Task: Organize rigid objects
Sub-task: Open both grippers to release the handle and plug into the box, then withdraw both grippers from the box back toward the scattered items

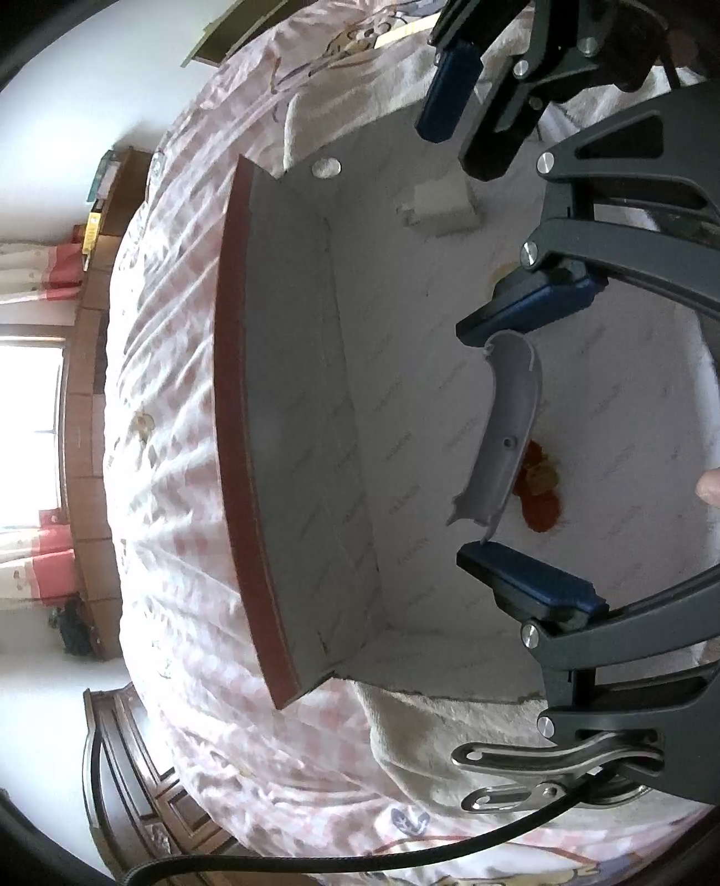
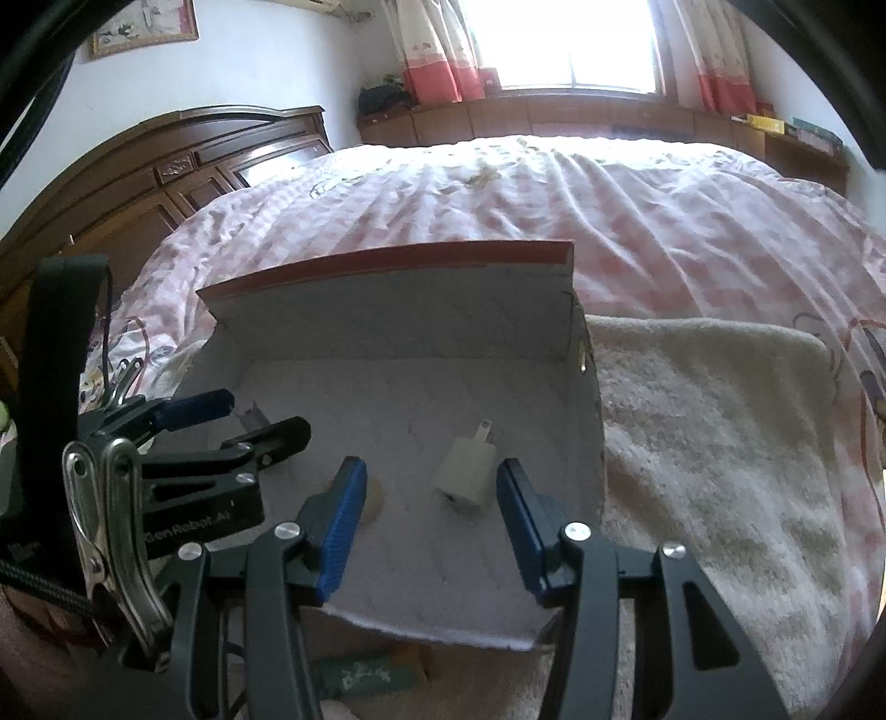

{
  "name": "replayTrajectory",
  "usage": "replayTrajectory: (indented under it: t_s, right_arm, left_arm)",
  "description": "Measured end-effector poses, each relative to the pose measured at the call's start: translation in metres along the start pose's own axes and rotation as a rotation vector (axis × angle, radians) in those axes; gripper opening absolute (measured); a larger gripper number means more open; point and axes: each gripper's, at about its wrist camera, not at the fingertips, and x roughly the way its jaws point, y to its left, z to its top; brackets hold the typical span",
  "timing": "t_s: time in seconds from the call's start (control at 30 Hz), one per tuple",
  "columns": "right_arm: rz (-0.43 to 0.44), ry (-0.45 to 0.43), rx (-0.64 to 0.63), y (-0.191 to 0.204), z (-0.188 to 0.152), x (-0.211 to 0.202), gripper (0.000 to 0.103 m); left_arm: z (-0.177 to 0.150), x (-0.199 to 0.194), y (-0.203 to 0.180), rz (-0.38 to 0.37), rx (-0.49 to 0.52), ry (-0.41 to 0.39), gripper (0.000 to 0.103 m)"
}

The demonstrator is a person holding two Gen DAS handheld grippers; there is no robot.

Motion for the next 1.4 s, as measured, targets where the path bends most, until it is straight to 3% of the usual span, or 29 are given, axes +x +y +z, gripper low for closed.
replayTrajectory:
  t_s: [0.7,1.4]
  right_arm:
    - [-0.002,-0.006,0.042,-0.001,-0.019,-0.03,0.052]
    - [-0.005,0.027,0.066,-0.001,-0.047,-0.052,0.052]
  left_arm:
    - [-0.015,-0.021,-0.005,-0.05,0.001,0.002,0.078]
    - [-0.039,-0.057,0.007,-0.044,-0.041,-0.01,0.078]
